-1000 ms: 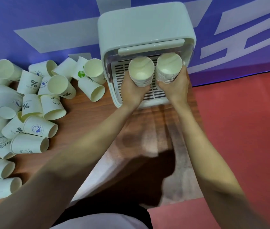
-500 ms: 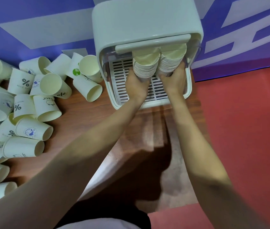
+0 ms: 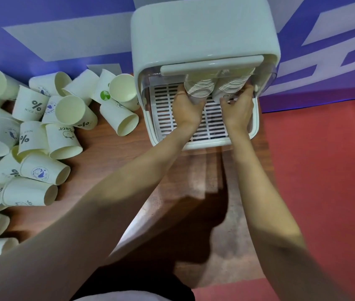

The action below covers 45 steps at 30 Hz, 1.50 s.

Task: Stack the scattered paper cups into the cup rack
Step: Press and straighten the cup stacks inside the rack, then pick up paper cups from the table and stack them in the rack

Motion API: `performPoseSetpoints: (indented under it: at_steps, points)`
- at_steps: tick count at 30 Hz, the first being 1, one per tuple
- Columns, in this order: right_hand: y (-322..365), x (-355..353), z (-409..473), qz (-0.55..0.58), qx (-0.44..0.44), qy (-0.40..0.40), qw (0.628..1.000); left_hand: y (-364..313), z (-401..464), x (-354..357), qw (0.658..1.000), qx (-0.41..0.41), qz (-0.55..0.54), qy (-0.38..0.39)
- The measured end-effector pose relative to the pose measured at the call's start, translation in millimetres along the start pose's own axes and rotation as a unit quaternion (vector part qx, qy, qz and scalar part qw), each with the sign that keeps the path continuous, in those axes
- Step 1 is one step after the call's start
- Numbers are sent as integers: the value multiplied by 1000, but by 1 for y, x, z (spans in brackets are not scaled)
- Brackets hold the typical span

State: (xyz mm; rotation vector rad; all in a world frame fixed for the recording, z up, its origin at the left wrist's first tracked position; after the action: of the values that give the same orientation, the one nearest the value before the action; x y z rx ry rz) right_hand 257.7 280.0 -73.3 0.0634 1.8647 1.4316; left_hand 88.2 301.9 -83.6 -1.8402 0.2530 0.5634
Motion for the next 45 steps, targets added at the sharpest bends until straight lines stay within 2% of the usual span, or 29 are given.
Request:
performPoseSetpoints:
  at_steps: [4, 10, 15, 19, 21, 26, 30, 34, 40, 45]
  points:
    - [4, -3, -5, -11, -7, 3, 1000, -2, -1, -2, 999, 1, 28, 18]
    - [15, -13, -34, -51, -17, 51, 997, 6, -29, -31, 995, 2, 86, 46]
    - [50, -21, -105, -68, -118, 84, 987, 3, -72, -112, 993, 112, 35, 5]
    - [60, -15, -141, -78, -162, 120, 976, 16, -91, -154, 986, 143, 82, 5]
    - [103, 18, -248, -78, -233, 202, 948, 60, -135, -262, 982, 159, 89, -53]
    - [86, 42, -276, -102, -222, 282, 928, 101, -140, -285, 978, 139, 147, -47]
    - [98, 73, -323, -111, -235, 329, 908, 140, -146, -339, 966, 141, 203, -77]
    - [110, 107, -361, -133, -250, 371, 884, 175, -144, -383, 956, 104, 254, -106]
    - [144, 166, -392, -188, -312, 428, 827, 208, -122, -417, 962, 14, 252, -106]
    - [173, 213, -397, -251, -346, 469, 773, 216, -107, -421, 959, -17, 273, -76]
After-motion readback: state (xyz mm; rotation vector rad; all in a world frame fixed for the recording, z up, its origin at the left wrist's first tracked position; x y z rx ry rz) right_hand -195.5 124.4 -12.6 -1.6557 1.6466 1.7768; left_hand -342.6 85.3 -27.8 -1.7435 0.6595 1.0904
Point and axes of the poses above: each hand's wrist, its own z-axis towards the middle knuckle, its own x-axis out of the palm, y = z × x, the point moved 7 cm from there along z, towards the middle knuckle, and after that the axes turned 6 degrees about z, right-handed, at the moved point
